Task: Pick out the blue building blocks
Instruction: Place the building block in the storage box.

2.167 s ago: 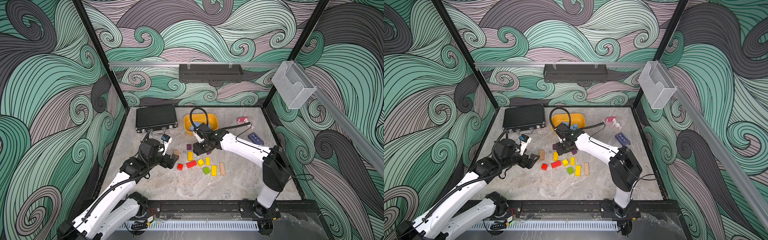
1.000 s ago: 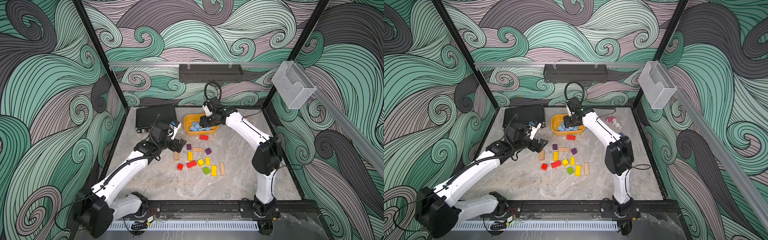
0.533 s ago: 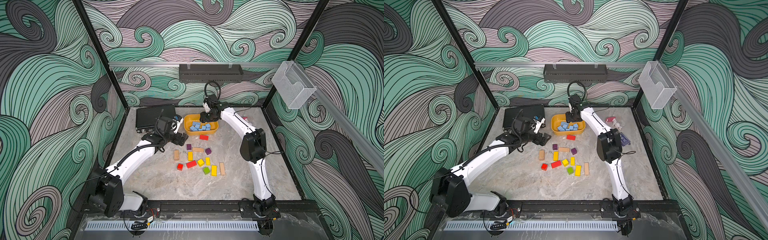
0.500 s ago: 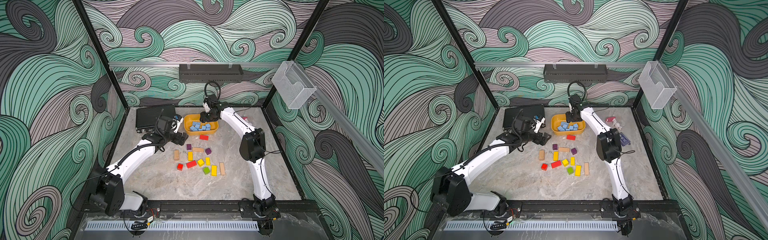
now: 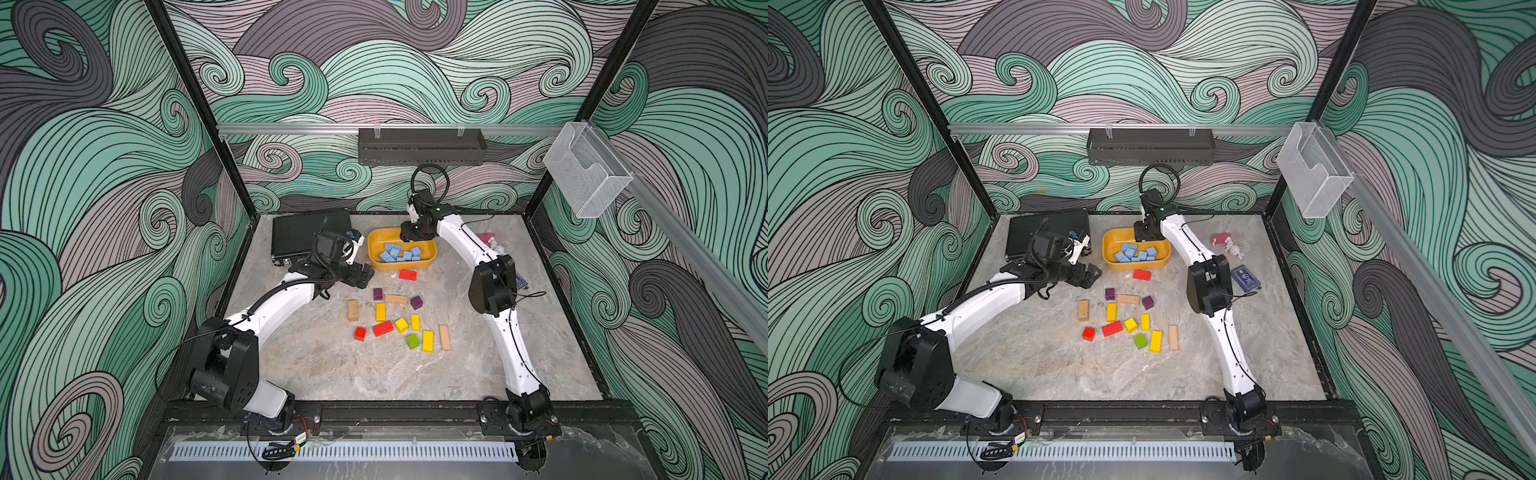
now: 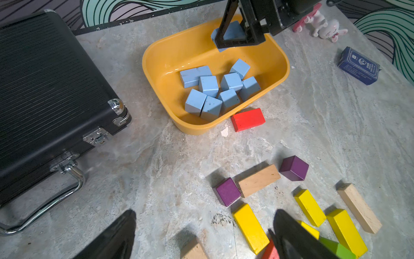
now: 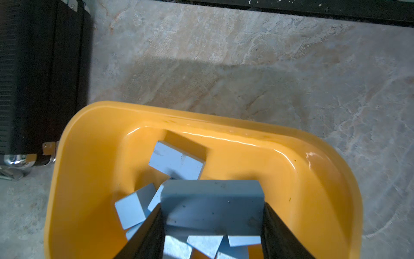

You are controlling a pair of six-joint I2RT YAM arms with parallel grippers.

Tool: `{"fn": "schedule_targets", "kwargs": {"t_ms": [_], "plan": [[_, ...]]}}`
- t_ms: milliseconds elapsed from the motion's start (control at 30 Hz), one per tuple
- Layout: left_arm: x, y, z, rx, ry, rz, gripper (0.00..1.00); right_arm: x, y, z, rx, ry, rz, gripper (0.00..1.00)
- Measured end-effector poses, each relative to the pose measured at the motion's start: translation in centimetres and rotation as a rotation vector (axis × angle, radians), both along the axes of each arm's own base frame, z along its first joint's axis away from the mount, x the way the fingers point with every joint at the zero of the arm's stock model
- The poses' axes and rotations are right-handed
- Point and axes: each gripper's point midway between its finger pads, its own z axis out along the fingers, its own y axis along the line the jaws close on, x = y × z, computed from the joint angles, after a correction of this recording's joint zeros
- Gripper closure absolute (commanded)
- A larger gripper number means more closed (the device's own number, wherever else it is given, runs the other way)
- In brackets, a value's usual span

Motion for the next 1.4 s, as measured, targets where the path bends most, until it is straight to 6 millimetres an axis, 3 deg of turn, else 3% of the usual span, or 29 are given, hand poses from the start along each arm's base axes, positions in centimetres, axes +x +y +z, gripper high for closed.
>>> {"fn": "schedule_targets", "kwargs": {"t_ms": [267, 433, 767, 867, 1200, 1400], "plan": [[0.5, 0.1, -1.0, 0.001, 0.026, 0.004, 0.05, 0.6, -0.1, -3.4, -0.014, 0.041, -0.024, 1.00], [0.7, 0.1, -1.7, 0.004, 0.044, 0.004, 0.05, 1.3, -0.6, -3.5, -0.022, 0.026, -0.055, 1.00], [1.1, 0.0, -1.6, 0.002, 0.042, 0.004, 0.05, 1.9, -1.8, -3.4, -0.051, 0.010, -0.133, 0.87], [1.1, 0.0, -1.6, 0.002, 0.044, 0.004, 0.05, 2.0, -2.1, -3.4, -0.059, 0.006, -0.151, 0.72], [1.1, 0.0, -1.6, 0.002, 0.043, 0.004, 0.05, 2.0, -2.0, -3.5, -0.056, 0.009, -0.164, 0.65], [1.1, 0.0, -1.3, 0.000, 0.036, 0.005, 0.05, 1.6, -1.9, -4.1, -0.059, 0.024, -0.162, 0.52]]}}
